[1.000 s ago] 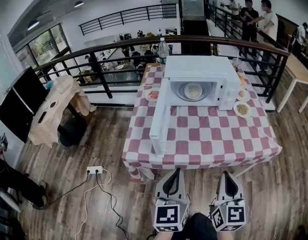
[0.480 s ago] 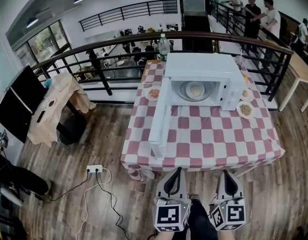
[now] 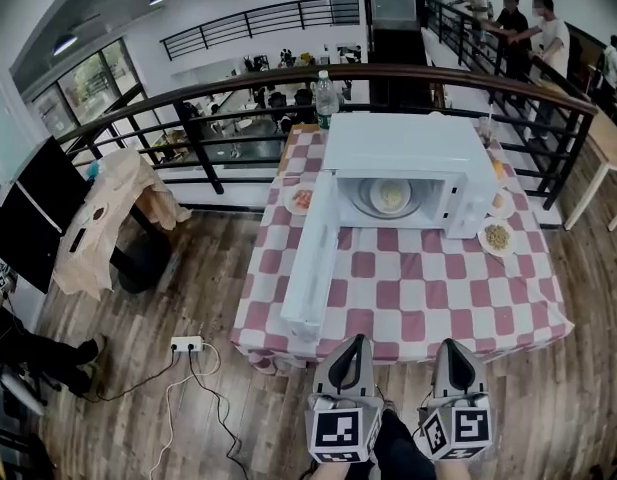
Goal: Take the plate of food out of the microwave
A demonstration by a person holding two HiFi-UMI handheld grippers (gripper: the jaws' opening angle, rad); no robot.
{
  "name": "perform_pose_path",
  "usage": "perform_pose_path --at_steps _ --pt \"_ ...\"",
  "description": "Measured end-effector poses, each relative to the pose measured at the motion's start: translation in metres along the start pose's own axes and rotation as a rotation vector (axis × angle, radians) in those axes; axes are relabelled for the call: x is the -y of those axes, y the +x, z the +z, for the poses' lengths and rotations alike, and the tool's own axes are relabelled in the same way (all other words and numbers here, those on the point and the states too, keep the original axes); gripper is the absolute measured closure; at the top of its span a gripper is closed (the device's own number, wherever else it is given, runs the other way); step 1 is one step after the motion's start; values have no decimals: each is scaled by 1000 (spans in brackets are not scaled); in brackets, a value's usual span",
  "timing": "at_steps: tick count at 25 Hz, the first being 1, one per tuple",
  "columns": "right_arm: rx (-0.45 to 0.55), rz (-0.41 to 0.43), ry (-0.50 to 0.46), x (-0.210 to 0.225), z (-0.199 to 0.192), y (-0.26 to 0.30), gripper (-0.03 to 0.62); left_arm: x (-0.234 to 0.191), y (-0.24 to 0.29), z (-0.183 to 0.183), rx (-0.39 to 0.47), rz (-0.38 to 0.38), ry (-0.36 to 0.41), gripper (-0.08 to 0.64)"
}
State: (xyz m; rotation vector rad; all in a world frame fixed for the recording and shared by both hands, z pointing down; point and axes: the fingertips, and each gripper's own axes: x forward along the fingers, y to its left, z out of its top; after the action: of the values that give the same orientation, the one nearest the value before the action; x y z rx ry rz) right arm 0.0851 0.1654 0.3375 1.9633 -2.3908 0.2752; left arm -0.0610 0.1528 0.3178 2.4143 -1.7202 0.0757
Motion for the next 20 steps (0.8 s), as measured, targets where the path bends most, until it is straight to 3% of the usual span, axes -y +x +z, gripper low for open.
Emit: perform_pose_path --at_steps 4,20 --pt "-5 18 1 11 7 29 598 -6 30 8 36 21 10 538" --pt "-14 99 13 43 26 121 598 -11 117 26 30 76 8 538"
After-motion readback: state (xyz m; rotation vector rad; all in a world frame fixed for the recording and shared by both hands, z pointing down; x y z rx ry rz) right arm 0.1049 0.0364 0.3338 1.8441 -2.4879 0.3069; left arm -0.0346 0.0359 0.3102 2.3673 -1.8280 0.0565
